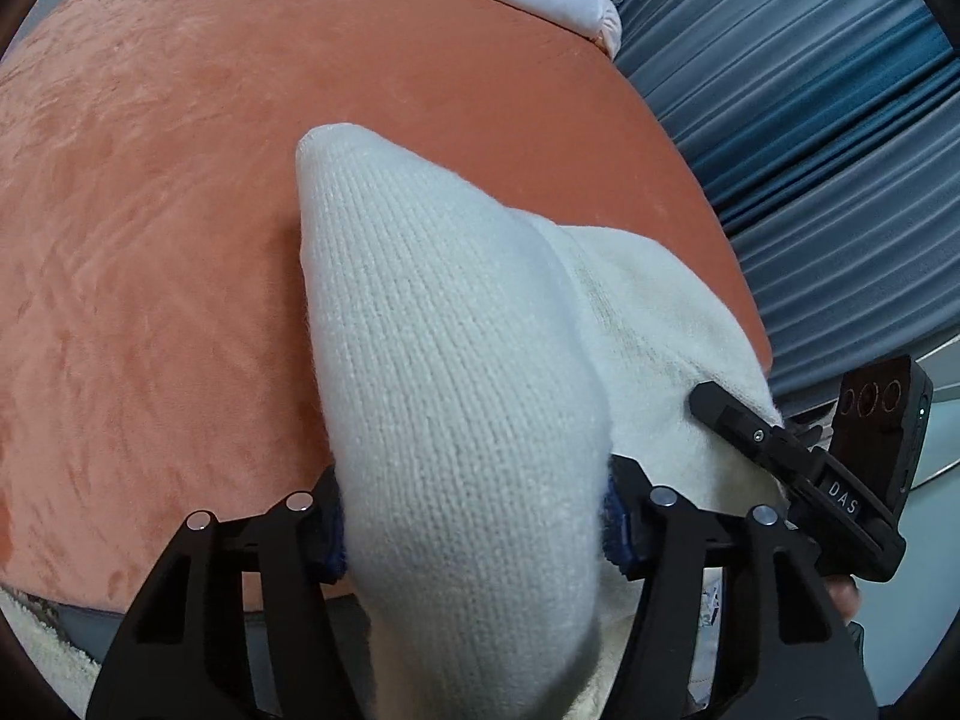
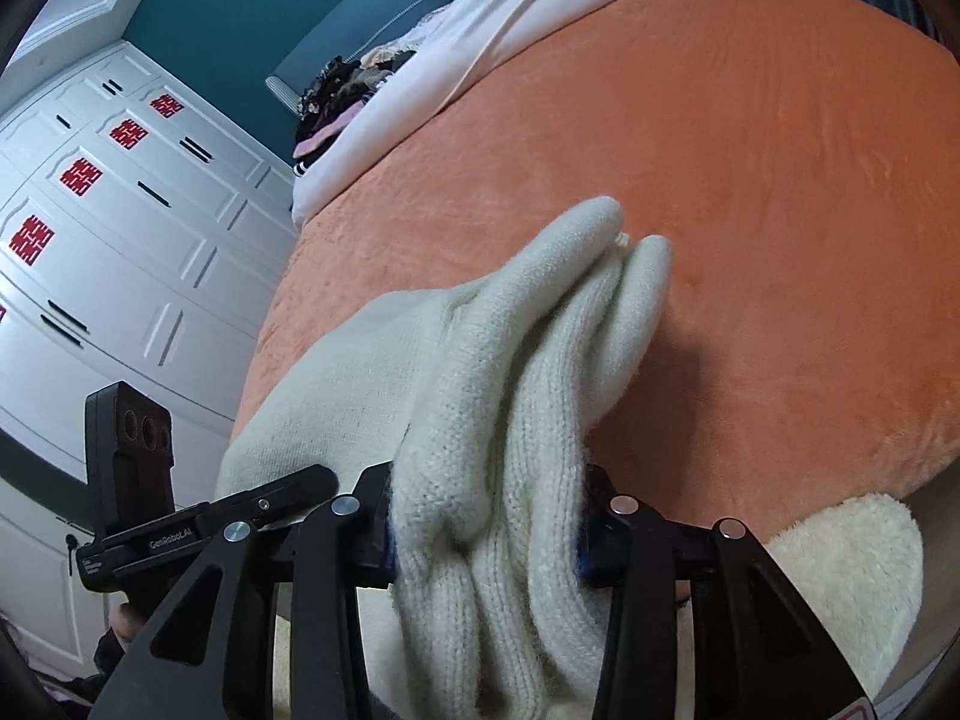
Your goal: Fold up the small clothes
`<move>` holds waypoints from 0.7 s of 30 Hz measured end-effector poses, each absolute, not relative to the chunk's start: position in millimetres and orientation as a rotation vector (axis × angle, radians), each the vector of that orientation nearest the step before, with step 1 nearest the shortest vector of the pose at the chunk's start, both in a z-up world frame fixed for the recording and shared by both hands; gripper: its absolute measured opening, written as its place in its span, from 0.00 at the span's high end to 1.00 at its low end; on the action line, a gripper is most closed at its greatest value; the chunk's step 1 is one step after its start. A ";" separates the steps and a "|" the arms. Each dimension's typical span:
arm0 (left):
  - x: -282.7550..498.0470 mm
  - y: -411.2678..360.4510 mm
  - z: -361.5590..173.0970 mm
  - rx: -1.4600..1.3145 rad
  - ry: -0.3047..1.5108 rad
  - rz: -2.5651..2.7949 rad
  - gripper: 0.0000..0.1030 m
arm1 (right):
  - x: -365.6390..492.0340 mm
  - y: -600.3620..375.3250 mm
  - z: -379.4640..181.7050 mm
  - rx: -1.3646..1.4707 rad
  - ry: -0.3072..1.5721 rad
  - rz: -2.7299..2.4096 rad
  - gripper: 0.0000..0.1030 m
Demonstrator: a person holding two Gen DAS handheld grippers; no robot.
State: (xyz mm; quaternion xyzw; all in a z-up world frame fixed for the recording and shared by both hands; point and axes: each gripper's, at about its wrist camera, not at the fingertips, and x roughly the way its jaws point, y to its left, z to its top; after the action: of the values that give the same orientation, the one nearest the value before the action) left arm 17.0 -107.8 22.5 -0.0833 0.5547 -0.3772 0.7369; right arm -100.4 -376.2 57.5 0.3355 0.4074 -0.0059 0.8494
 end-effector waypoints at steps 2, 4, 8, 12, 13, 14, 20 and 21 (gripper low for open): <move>7.0 -103.5 42.2 -0.200 1.182 -0.867 0.43 | -114.2 -372.8 80.7 0.681 0.816 -0.016 0.62; 0.1 -102.2 63.8 -0.205 1.135 -0.901 0.43 | -126.4 -366.5 110.1 0.639 0.753 -0.025 0.62; -11.5 -91.9 122.6 -0.203 0.985 -0.962 0.43 | -144.8 -354.5 167.5 0.553 0.604 -0.038 0.62; -22.3 -77.2 192.8 -0.180 0.776 -1.010 0.43 | -155.4 -340.8 228.6 0.470 0.427 -0.017 0.62; -24.8 -71.6 210.6 -0.176 0.721 -1.020 0.43 | -157.6 -338.5 243.3 0.448 0.384 -0.007 0.62; -26.6 -65.9 227.4 -0.174 0.666 -1.028 0.43 | -156.1 -333.4 261.3 0.420 0.334 0.006 0.62; -31.9 -20.9 319.6 -0.158 0.363 -1.026 0.42 | -149.7 -305.3 346.8 0.300 0.090 0.110 0.61; -29.6 -10.7 330.1 -0.158 0.331 -1.023 0.41 | -145.8 -299.4 357.2 0.288 0.062 0.129 0.61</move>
State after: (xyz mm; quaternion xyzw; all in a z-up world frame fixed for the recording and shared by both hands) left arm -29.6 -10.7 330.1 -0.0751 0.1576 -0.4866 0.8560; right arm -145.8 -299.4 357.2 0.1433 0.0309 0.0641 0.9871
